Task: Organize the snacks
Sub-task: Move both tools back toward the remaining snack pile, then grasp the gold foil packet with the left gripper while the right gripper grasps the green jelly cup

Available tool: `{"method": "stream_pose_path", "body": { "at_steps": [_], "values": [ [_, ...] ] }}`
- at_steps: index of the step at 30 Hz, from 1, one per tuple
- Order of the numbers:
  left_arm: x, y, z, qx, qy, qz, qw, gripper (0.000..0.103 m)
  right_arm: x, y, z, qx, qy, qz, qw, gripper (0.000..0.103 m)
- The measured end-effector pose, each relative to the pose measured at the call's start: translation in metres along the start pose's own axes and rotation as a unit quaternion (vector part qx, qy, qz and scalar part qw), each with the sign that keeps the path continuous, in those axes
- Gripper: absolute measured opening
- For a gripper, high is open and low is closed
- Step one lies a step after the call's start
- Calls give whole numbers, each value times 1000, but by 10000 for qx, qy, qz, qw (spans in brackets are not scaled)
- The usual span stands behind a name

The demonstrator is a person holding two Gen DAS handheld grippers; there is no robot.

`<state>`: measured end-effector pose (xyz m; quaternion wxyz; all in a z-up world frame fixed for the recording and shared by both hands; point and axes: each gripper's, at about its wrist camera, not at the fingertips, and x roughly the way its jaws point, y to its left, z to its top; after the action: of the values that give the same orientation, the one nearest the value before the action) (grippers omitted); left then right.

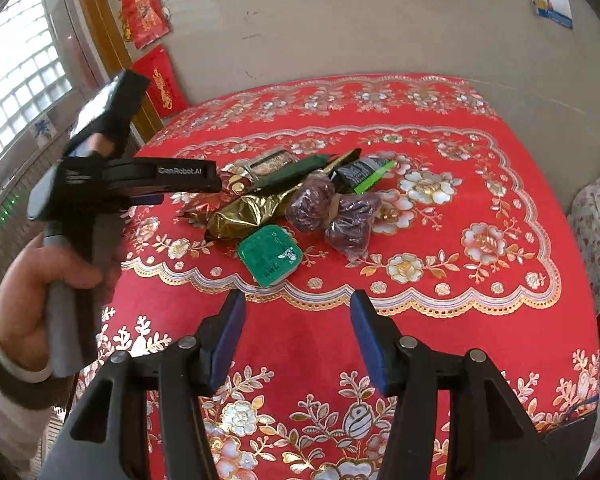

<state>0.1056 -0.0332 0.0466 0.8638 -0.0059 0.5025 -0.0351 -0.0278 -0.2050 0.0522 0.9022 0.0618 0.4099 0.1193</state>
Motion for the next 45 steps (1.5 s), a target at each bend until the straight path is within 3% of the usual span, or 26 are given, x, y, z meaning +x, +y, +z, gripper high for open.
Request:
{"method": "stream_pose_path", "body": {
  "at_steps": [2, 6, 18, 21, 24, 28, 34, 38, 45],
  "values": [
    [1, -14, -1, 300, 36, -43, 9995, 84, 0, -1, 0, -6, 18, -54, 10000, 54],
    [7, -43, -6, 922, 118, 209, 9955, 84, -1, -4, 1, 13, 13, -73, 10000, 54],
    [27, -85, -4, 1394, 359, -145, 9895, 82, -1, -15, 2, 137, 26, -167, 9998, 54],
    [33, -92, -5, 1504, 515, -262, 9869, 55, 0, -14, 2, 129, 47, -167, 9998, 54],
    [32, -95, -8, 1647, 451, -293, 9849, 50, 0, -15, 2, 157, 49, -167, 9997, 54],
    [27, -85, -5, 1515, 475, -602, 9855, 29, 5, -11, 4, 97, 79, -148, 9998, 54],
    [22, -74, -7, 1432, 474, -729, 9859, 22, 21, 7, 15, -499, 23, 23, 9988, 56],
    [21, -57, -5, 1311, 541, -793, 9867, 20, 39, 24, 21, -1289, 60, -46, 9916, 63],
    [22, -46, -4, 1274, 654, -939, 9852, 21, 66, 41, 27, -2029, 313, 138, 9786, 73]
  ]
}}
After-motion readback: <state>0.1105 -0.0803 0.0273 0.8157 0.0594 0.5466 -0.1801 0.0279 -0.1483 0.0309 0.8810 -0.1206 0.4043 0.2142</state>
